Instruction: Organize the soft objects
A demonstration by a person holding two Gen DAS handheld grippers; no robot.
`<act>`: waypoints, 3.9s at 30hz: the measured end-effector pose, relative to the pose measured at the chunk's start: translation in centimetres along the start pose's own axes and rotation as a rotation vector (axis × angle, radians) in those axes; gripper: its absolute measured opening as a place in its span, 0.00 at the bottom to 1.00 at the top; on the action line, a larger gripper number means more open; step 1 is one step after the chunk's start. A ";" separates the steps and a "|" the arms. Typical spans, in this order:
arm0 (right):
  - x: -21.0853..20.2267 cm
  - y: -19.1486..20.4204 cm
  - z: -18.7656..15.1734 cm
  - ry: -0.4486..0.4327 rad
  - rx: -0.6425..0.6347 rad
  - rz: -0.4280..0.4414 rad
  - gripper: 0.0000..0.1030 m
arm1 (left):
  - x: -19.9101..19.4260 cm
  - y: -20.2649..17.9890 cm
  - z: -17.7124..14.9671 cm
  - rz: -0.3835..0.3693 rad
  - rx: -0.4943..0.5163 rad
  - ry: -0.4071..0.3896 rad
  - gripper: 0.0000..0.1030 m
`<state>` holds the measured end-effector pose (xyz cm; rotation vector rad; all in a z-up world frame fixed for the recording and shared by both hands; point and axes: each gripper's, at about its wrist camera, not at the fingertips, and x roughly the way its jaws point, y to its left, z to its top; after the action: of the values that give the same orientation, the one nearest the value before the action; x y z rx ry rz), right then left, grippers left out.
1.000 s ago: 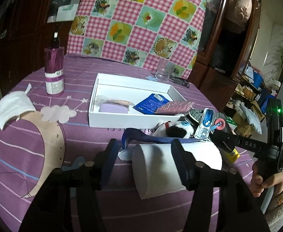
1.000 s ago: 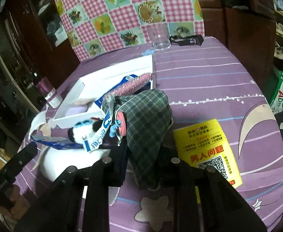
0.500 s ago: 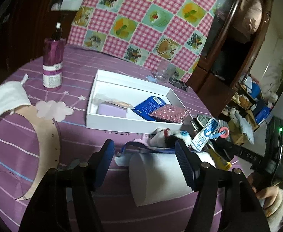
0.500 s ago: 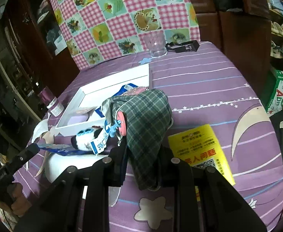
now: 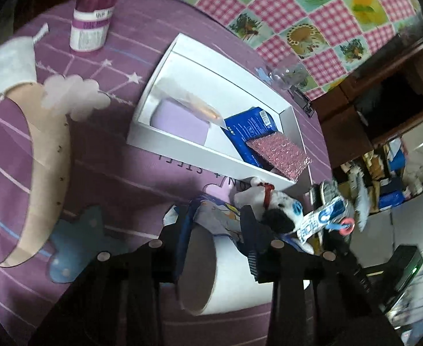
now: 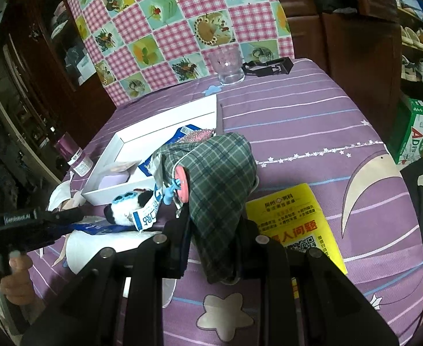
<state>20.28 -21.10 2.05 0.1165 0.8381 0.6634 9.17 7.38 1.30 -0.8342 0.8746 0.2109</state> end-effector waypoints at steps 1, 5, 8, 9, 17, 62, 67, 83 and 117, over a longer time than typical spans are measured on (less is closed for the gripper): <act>0.0 0.0 0.0 0.003 -0.001 0.001 0.25 | 0.2 0.1 0.2 -0.006 -0.006 0.001 0.23; 0.1 0.1 -0.1 0.008 -0.005 0.003 0.25 | 0.8 0.1 0.5 -0.030 0.012 -0.008 0.08; 0.2 0.3 -0.1 0.010 -0.009 0.001 0.25 | 0.9 0.6 0.1 -0.076 0.028 -0.048 0.05; 0.2 0.3 -0.1 0.010 -0.010 0.000 0.25 | 1.0 0.9 0.0 -0.087 0.029 -0.055 0.05; 0.7 0.6 -0.4 0.026 -0.020 -0.008 0.25 | -0.1 1.3 -0.8 -0.098 0.059 -0.144 0.05; 0.6 0.6 -0.5 0.024 -0.018 -0.013 0.25 | -1.7 -0.1 -1.4 -0.115 0.145 -0.251 0.04; 0.5 0.5 -0.7 0.031 -0.021 -0.014 0.25 | -1.8 -0.2 -1.4 -0.118 0.150 -0.255 0.04; -1.3 0.8 0.2 -0.006 -0.011 0.024 0.25 | -4.1 -2.6 -1.6 -0.179 0.198 -0.289 0.02; -0.5 6.8 10.6 0.004 -0.006 0.107 0.25 | -5.9 -8.1 4.2 -0.179 0.259 -0.349 0.02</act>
<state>24.30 -14.31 11.92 0.1555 0.8380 0.7665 11.73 5.86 11.75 -0.6056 0.4831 0.0797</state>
